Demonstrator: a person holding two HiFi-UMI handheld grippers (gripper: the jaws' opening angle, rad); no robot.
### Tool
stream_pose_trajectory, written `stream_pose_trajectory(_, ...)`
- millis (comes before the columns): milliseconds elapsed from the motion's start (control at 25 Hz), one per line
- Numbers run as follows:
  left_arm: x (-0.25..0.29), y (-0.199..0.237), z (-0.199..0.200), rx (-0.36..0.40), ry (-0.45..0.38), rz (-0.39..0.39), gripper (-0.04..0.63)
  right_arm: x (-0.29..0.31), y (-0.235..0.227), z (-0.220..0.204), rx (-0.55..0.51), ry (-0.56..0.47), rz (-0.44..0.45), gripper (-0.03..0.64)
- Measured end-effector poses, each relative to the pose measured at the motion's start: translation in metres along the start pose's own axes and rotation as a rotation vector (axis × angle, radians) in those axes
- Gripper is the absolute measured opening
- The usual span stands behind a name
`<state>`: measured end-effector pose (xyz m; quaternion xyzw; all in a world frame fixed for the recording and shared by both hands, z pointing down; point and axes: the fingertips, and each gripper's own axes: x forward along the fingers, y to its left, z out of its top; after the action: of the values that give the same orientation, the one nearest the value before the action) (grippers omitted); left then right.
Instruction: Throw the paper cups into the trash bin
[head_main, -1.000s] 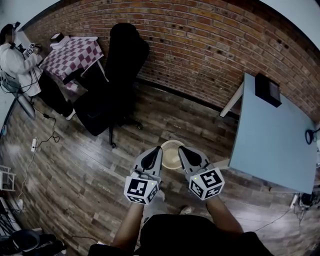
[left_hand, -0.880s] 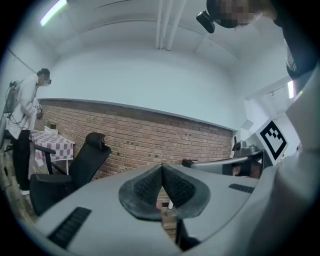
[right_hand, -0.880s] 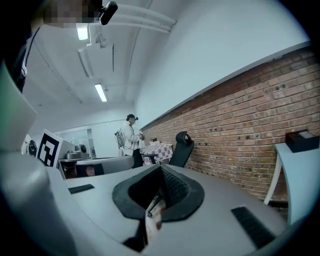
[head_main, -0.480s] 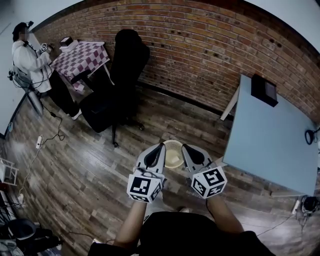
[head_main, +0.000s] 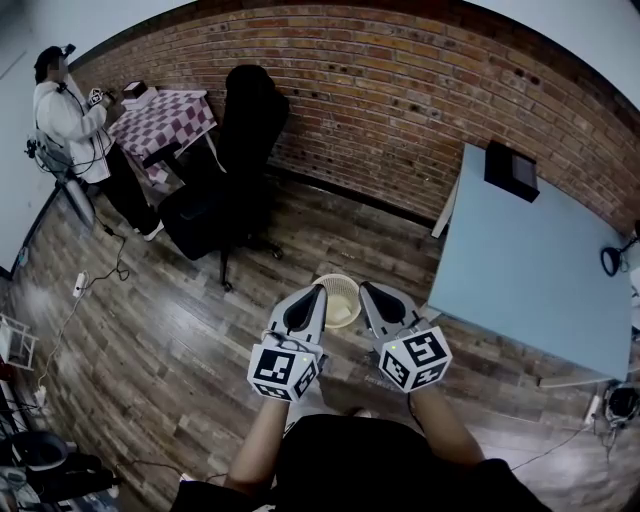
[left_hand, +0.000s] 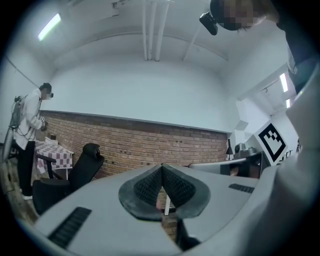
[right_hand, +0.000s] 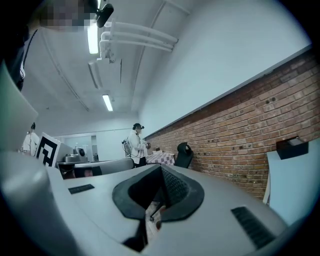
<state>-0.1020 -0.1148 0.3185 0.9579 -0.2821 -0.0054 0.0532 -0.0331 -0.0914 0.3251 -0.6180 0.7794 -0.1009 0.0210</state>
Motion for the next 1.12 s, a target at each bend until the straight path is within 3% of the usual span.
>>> stream_pose_trajectory(560, -0.042, -0.066, 0.002, 0.024, -0.001, -0.014, 0.003, -0.074, 0.026, 0.001, -0.023, -0.027, 0.025, 0.003)
stream_pose_trajectory(1120, -0.062, -0.093, -0.001, 0.042, 0.025, -0.010, 0.003, -0.104, 0.033, 0.001, -0.018, -0.037, 0.034, 0.003)
